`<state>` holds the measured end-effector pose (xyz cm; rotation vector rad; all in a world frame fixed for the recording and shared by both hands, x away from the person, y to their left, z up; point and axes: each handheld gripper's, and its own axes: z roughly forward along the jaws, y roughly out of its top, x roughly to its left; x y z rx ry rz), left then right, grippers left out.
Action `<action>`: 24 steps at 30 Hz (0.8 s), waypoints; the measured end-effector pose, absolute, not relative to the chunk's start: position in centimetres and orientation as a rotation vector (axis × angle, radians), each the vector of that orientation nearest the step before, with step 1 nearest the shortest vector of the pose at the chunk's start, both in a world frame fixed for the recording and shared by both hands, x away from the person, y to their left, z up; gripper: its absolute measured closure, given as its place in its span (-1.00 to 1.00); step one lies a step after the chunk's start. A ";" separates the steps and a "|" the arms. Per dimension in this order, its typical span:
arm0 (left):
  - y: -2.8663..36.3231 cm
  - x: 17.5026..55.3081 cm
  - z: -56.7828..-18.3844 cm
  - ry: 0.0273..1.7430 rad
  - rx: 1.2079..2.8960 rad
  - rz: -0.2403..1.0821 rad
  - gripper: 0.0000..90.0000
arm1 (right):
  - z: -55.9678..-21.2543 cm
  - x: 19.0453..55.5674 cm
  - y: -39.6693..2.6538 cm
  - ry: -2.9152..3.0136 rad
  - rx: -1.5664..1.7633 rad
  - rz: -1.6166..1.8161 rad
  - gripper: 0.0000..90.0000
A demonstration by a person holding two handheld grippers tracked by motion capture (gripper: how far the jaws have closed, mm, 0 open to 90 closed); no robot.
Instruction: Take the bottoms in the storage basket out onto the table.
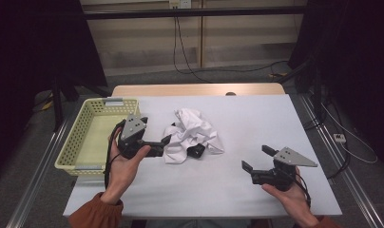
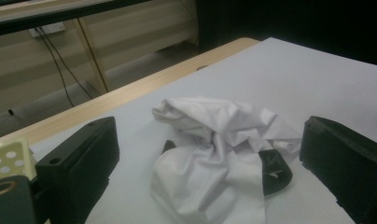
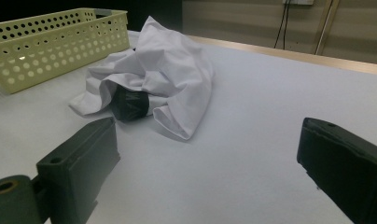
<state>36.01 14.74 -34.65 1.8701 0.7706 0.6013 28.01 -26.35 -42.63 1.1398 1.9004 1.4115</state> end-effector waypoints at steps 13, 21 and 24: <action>16.7 35.1 -34.9 0.808 1.853 0.616 -0.89 | -42.6 28.0 -26.3 1.902 1.142 1.409 -0.89; 17.2 33.6 -35.5 0.813 1.876 0.596 -0.89 | -42.6 28.0 -26.3 1.903 1.141 1.409 -0.89; 17.7 33.1 -35.7 0.817 1.875 0.601 -0.89 | -42.7 28.1 -26.3 1.904 1.142 1.409 -0.89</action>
